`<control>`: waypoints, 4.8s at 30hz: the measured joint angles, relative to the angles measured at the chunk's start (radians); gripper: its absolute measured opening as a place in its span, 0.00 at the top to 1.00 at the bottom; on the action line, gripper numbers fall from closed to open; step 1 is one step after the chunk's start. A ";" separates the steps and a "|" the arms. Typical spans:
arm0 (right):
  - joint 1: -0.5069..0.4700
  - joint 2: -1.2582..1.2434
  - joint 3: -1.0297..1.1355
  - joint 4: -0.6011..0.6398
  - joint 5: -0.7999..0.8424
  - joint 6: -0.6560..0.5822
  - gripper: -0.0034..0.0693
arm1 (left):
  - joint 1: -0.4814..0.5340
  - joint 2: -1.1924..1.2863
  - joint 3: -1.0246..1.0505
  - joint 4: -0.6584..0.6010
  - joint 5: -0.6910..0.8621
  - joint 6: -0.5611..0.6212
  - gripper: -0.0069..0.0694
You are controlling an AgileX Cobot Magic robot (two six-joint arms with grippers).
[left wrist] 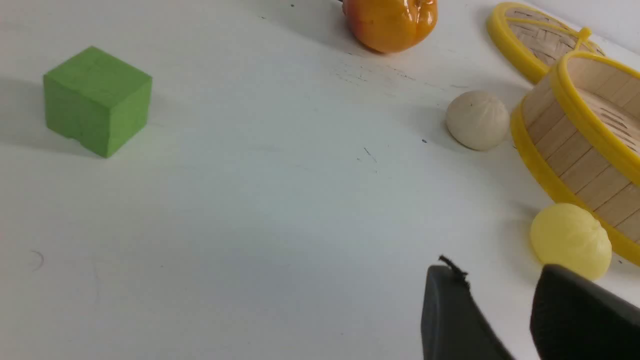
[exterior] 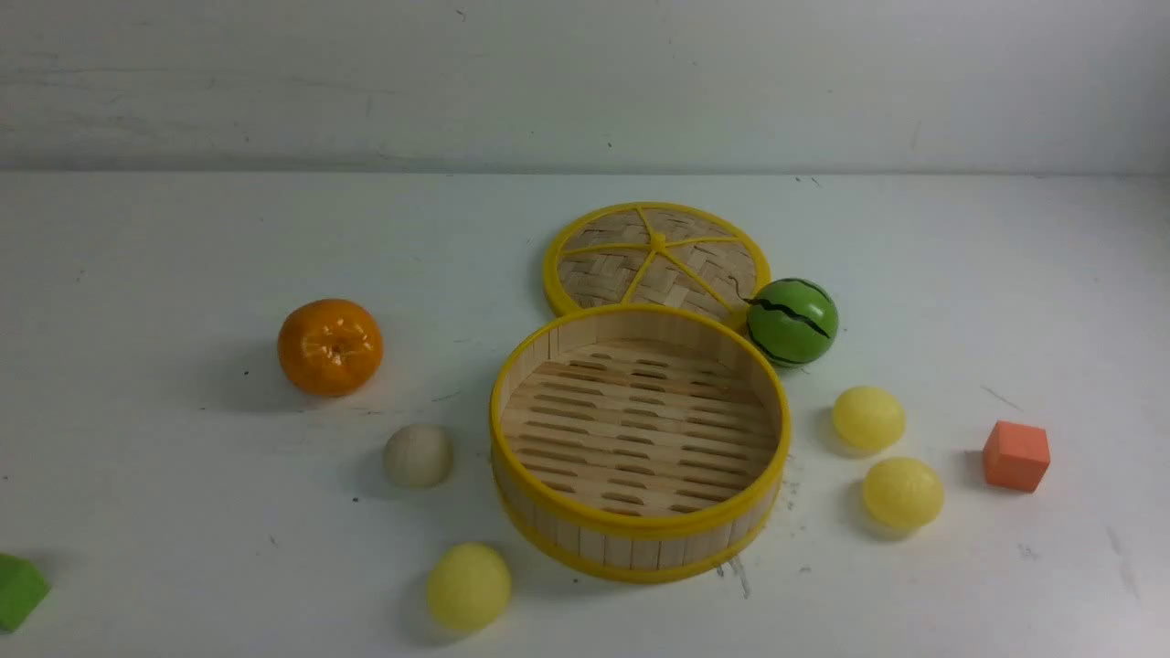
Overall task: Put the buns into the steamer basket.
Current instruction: Use the left arm to grab a steamed stuffed bun
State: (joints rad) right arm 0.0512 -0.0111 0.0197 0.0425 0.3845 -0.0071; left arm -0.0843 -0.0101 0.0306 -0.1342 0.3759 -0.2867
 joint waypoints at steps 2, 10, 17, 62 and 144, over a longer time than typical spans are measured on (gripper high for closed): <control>0.000 0.000 0.000 0.000 0.000 0.000 0.62 | 0.000 0.000 0.000 0.000 0.000 0.000 0.60; 0.000 0.000 0.000 0.000 0.000 0.000 0.62 | 0.000 0.000 0.000 0.000 0.000 0.000 0.60; 0.000 0.000 0.000 0.000 0.000 0.000 0.62 | 0.000 0.000 0.000 0.000 0.000 0.000 0.60; 0.000 0.000 0.000 0.000 0.000 0.000 0.62 | -0.057 1.086 -0.789 -0.275 0.538 0.327 0.93; 0.000 0.000 0.000 0.000 0.000 0.000 0.62 | -0.519 1.854 -1.268 0.188 0.449 0.106 0.61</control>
State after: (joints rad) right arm 0.0512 -0.0111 0.0197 0.0425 0.3845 -0.0071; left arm -0.6038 1.8440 -1.2372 0.0534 0.8249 -0.1804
